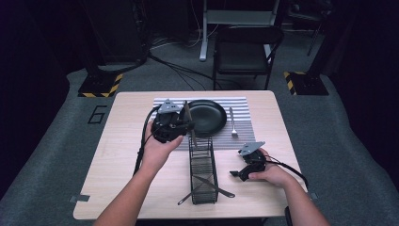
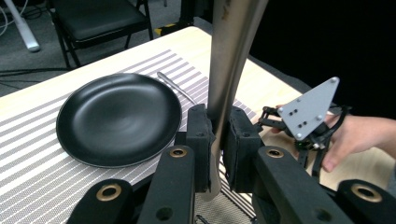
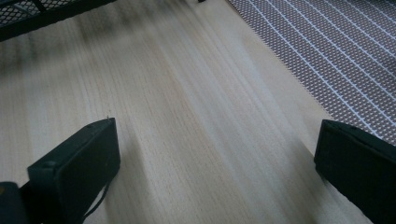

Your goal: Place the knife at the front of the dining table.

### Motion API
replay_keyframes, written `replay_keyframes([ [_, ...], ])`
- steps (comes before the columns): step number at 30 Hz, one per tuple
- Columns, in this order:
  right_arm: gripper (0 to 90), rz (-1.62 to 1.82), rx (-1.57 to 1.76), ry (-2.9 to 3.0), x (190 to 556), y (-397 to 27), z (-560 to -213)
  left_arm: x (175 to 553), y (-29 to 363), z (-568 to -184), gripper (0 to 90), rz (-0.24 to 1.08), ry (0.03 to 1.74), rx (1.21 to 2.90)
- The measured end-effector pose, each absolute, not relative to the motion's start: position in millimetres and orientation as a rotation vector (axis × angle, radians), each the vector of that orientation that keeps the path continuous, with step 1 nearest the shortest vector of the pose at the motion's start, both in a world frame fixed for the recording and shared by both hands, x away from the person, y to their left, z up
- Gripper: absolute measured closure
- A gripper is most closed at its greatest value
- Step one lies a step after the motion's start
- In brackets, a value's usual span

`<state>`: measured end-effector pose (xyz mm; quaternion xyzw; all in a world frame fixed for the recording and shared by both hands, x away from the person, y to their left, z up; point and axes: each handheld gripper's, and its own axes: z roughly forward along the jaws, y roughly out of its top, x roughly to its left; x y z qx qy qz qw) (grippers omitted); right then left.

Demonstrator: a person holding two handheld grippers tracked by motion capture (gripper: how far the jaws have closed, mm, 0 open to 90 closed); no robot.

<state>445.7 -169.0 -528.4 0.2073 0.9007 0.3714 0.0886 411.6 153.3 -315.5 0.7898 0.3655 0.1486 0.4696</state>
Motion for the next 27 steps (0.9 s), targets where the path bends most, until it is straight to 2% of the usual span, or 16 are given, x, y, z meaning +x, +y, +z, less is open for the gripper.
replay_keyframes([
  [17, 0.0, 1.106, 0.616, 2.682, 445.6, -169.0, -528.4, 406.7, 175.1, -276.0, 81.8, 0.431, 0.901, 1.895],
  [27, 0.0, 1.108, 0.624, 2.679, 445.5, -168.7, -528.4, 411.8, 193.2, -272.4, 82.0, 0.462, 0.949, 1.873],
])
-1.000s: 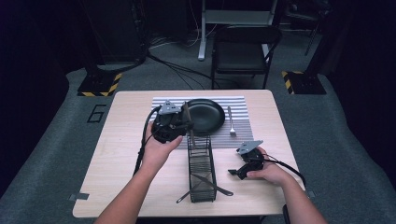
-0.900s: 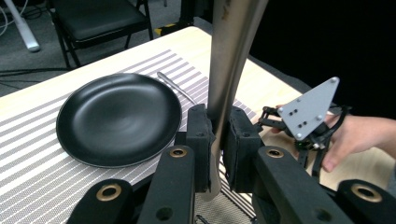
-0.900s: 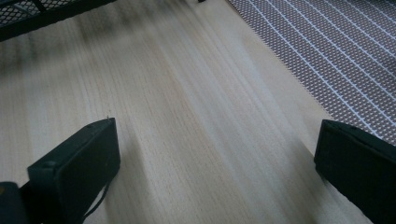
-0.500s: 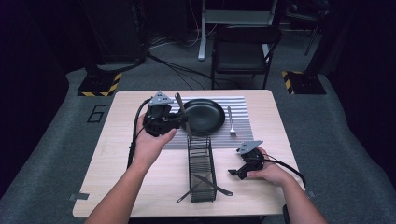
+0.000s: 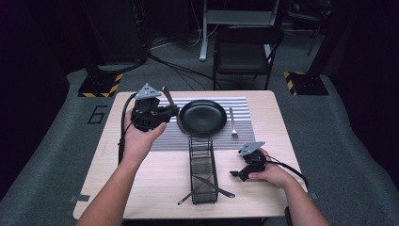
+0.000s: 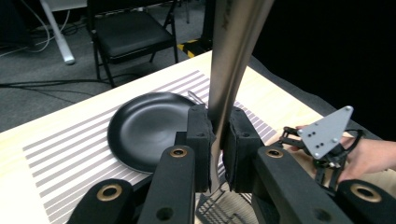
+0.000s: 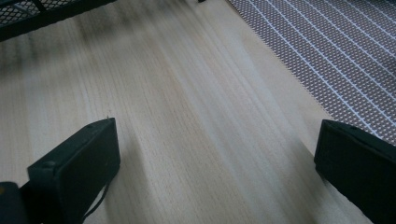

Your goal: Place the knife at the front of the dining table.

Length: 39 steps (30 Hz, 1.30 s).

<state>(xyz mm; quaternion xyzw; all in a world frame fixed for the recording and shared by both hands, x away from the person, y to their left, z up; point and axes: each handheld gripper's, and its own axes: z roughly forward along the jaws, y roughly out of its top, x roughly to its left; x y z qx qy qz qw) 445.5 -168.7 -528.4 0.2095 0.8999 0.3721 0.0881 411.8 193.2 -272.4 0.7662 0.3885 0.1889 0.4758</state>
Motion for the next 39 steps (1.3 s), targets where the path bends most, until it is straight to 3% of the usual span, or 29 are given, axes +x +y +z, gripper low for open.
replay_keyframes([
  [16, 0.0, 1.105, 0.613, 2.679, 445.9, -169.0, -528.4, 437.7, 220.1, -301.8, 82.1, 0.495, 1.069, 1.865],
  [39, 0.0, 1.105, 0.618, 2.680, 445.6, -168.9, -528.4, 471.2, 227.6, -354.6, 82.3, 0.547, 1.170, 1.873],
])
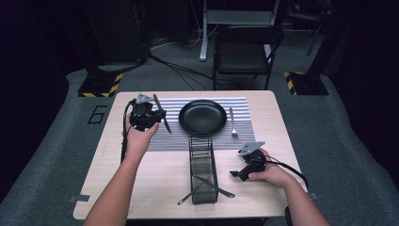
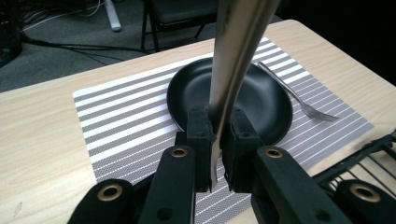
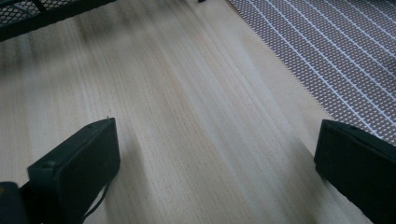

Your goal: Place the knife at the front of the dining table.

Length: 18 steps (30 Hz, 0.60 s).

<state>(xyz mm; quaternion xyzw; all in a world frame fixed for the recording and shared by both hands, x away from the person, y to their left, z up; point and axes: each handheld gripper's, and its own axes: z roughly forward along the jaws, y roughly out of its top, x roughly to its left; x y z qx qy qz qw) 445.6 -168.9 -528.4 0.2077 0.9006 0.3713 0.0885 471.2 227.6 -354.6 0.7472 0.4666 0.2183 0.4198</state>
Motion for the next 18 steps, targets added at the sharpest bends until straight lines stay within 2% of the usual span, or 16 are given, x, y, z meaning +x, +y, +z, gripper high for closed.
replay_keyframes([
  [18, 0.0, 1.105, 0.618, 2.680, 445.6, -168.9, -528.4, 478.2, 241.5, -386.1, 82.3, 0.541, 1.261, 1.898],
])
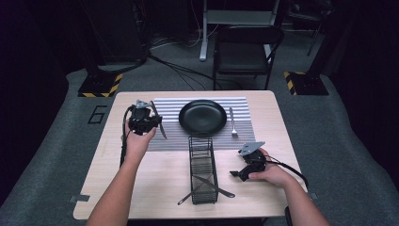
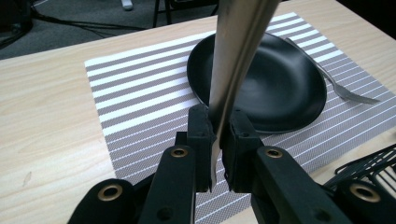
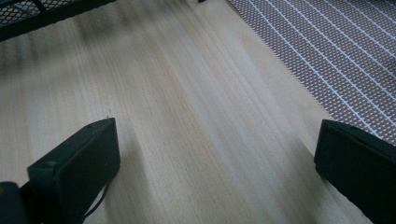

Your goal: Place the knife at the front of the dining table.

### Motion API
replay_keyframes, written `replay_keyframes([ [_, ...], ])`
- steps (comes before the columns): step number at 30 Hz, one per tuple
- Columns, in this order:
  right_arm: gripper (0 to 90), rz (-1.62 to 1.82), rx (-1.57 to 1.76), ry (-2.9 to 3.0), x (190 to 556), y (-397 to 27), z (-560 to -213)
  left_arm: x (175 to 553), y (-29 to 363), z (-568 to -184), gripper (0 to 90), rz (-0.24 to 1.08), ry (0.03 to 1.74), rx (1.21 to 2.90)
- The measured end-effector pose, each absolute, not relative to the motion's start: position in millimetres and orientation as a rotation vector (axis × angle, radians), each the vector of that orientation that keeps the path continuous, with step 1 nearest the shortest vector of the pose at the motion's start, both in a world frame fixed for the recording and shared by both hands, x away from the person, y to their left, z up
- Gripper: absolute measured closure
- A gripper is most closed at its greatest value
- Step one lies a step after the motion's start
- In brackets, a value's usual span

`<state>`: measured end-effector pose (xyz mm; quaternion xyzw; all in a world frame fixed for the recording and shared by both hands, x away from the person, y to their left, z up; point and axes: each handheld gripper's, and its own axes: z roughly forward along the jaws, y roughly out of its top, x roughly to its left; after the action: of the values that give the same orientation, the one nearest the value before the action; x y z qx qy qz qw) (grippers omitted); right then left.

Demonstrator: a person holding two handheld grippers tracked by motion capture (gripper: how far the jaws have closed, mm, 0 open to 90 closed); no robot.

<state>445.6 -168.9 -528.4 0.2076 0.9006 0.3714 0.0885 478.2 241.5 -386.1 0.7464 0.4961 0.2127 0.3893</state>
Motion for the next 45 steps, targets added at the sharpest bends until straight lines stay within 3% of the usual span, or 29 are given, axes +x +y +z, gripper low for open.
replay_keyframes([
  [22, 0.0, 1.105, 0.621, 2.681, 445.5, -168.9, -528.4, 486.2, 241.2, -402.9, 82.4, 0.539, 1.286, 1.923],
  [45, 0.0, 1.105, 0.612, 2.679, 446.0, -169.0, -528.4, 533.1, 228.2, -418.6, 82.6, 0.530, 1.341, 1.840],
])
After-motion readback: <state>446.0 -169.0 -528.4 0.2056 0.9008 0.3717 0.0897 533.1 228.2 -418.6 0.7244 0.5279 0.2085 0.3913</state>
